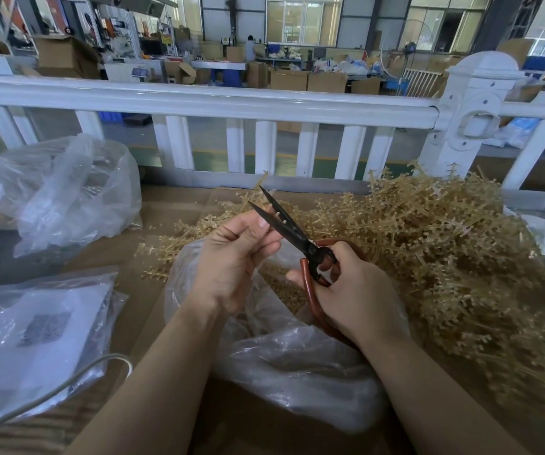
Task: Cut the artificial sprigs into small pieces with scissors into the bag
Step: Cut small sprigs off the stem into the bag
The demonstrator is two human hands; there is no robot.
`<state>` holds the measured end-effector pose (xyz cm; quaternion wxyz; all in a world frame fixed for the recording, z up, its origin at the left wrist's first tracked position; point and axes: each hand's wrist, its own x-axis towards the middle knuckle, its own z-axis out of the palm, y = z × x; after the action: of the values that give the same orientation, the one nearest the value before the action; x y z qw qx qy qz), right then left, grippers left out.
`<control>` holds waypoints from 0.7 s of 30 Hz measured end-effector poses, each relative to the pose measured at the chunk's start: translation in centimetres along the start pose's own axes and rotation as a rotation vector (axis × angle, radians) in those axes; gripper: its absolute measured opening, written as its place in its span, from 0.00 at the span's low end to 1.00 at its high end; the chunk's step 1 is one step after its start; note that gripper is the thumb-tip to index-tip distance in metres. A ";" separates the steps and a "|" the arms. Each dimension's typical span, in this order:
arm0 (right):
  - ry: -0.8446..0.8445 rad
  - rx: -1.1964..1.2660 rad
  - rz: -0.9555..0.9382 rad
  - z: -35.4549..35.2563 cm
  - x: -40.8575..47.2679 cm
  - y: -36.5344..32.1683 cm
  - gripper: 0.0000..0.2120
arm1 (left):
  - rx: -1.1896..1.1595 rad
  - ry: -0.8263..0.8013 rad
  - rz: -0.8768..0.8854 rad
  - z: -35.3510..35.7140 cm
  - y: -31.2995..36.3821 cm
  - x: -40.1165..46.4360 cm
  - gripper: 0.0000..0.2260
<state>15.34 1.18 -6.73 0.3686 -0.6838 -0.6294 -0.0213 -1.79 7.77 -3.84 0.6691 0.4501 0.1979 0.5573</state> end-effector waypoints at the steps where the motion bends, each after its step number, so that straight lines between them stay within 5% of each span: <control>1: -0.002 -0.003 -0.004 0.0 0.0 0.0 0.34 | 0.000 -0.006 0.003 0.0 0.0 0.0 0.07; 21: 0.017 -0.024 -0.005 -0.1 0.0 -0.2 0.34 | 0.156 0.015 0.111 -0.2 0.0 -0.1 0.03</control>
<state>15.24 1.16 -6.58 0.3656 -0.6865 -0.6276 -0.0357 -1.91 7.77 -3.95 0.5986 0.5069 0.2204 0.5798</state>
